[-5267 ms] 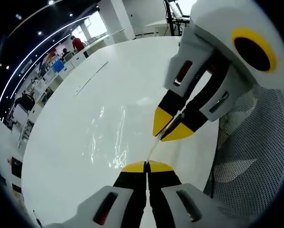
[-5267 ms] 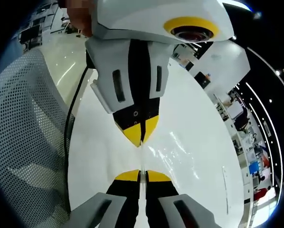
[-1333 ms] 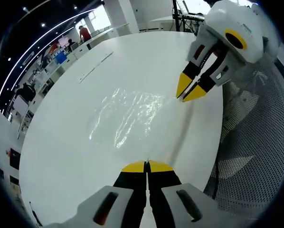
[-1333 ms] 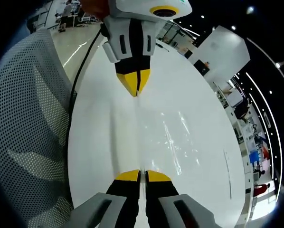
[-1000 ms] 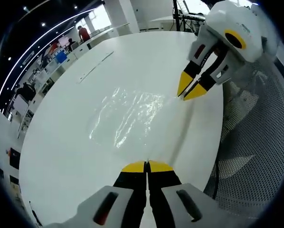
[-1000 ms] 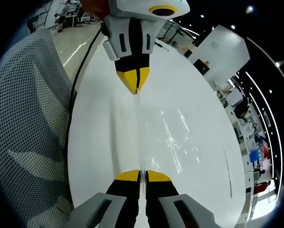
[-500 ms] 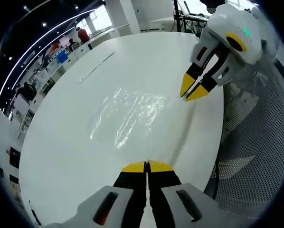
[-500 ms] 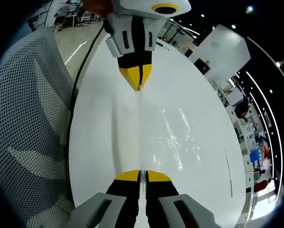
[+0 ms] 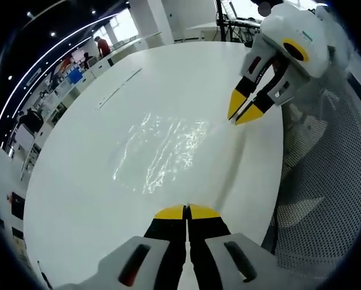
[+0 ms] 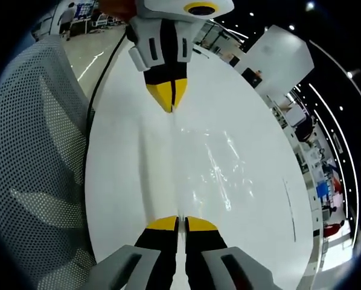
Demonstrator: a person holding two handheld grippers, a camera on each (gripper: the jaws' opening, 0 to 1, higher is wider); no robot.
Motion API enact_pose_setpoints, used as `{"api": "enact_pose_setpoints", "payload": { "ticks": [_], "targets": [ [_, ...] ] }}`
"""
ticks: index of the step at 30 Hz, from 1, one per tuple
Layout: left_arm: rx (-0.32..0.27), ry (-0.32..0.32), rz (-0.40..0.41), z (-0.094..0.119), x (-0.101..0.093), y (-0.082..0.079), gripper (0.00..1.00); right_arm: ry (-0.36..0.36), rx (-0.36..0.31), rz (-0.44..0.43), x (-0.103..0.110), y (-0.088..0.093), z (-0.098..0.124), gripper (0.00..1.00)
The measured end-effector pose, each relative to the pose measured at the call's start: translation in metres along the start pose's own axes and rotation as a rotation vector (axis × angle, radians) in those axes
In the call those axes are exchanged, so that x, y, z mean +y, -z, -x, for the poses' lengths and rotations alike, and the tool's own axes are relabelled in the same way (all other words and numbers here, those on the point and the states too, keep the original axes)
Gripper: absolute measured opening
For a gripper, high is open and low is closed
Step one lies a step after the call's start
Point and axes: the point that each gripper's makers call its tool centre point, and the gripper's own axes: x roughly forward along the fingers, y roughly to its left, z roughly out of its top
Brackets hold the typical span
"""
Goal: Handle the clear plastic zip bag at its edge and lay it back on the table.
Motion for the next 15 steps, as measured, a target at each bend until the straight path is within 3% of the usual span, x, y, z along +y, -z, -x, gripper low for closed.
{"api": "enact_pose_setpoints", "payload": {
  "ticks": [4,5,8,15],
  "targets": [
    [-0.003,-0.003,-0.011,-0.001,0.002,-0.001,0.0,-0.018,0.0,-0.015,0.004,0.001,0.0,0.0],
    [-0.002,-0.003,-0.013,-0.001,0.002,-0.001,0.0,-0.046,-0.011,-0.053,0.008,0.0,0.001,0.0],
    [0.002,-0.006,-0.016,0.0,0.001,-0.001,0.0,-0.09,-0.121,-0.157,0.011,-0.016,0.006,0.1],
    [-0.005,-0.013,-0.016,0.003,-0.002,-0.002,0.0,-0.045,-0.166,-0.224,-0.013,-0.023,0.021,0.17]
  ]
}}
